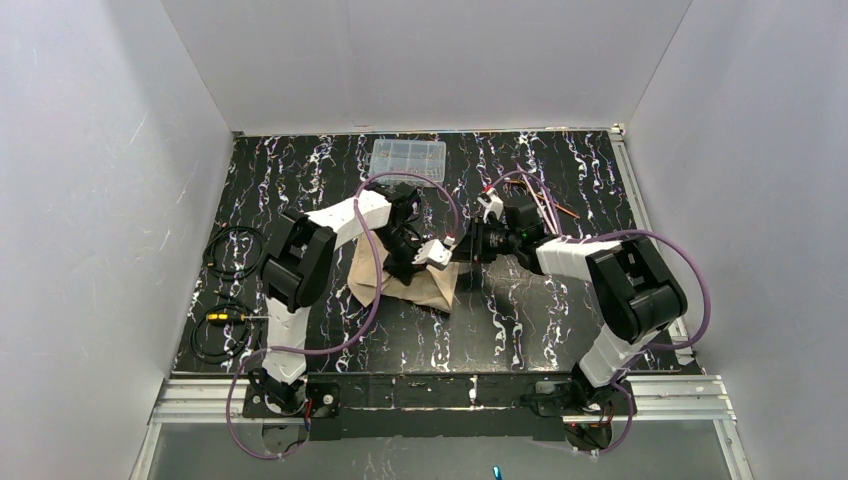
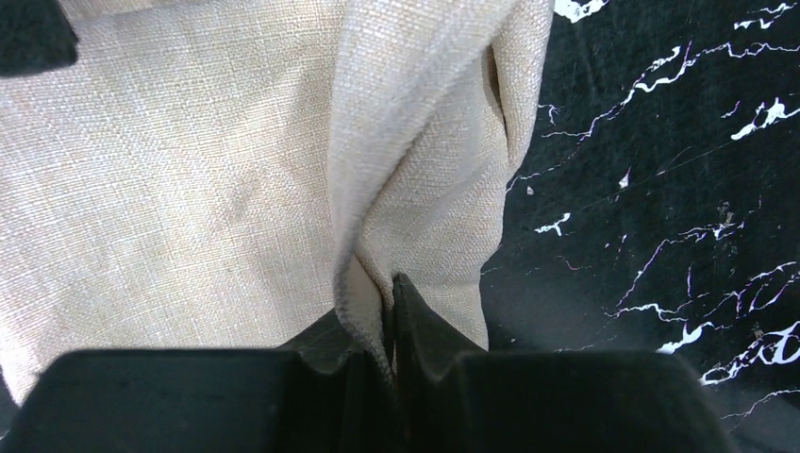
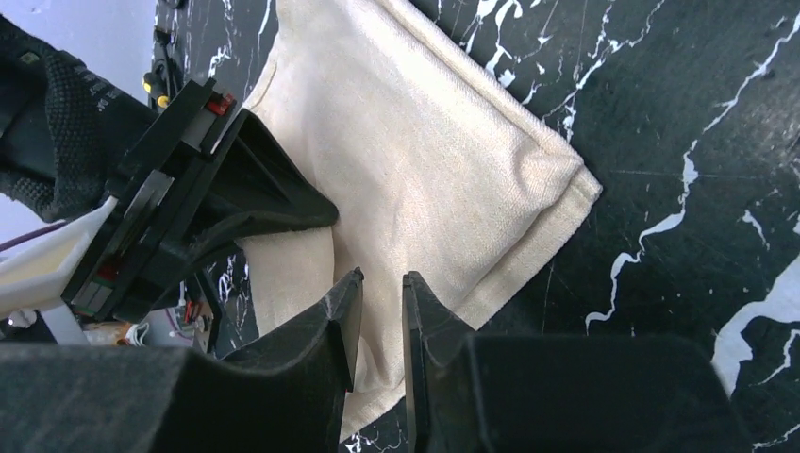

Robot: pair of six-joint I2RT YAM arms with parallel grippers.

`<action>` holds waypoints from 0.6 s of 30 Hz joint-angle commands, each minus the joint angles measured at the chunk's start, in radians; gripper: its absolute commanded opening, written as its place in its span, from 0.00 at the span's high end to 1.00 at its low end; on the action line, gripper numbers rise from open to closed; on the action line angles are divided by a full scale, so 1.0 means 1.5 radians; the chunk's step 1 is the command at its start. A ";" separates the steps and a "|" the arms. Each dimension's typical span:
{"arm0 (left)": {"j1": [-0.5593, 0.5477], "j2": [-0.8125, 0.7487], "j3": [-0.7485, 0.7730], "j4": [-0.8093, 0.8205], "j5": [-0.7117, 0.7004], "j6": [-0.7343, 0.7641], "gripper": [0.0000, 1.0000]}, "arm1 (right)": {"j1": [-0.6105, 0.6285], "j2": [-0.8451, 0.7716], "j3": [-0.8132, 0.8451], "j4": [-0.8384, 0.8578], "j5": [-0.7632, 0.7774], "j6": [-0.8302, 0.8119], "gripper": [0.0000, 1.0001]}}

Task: Fold the napkin into a case and place the utensils inside
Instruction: Fold the lower triangle-folded napkin at the center of the board.

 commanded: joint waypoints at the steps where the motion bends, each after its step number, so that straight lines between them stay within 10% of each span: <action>1: 0.005 0.020 0.033 -0.037 0.033 0.011 0.91 | -0.003 -0.038 -0.008 -0.019 0.002 -0.006 0.70; 12: 0.022 0.151 0.230 -0.255 0.077 0.026 0.92 | 0.000 -0.216 -0.138 0.148 -0.132 0.028 0.72; 18: 0.024 0.202 0.299 -0.354 0.078 0.049 0.90 | 0.061 -0.121 -0.086 0.091 -0.078 -0.009 0.83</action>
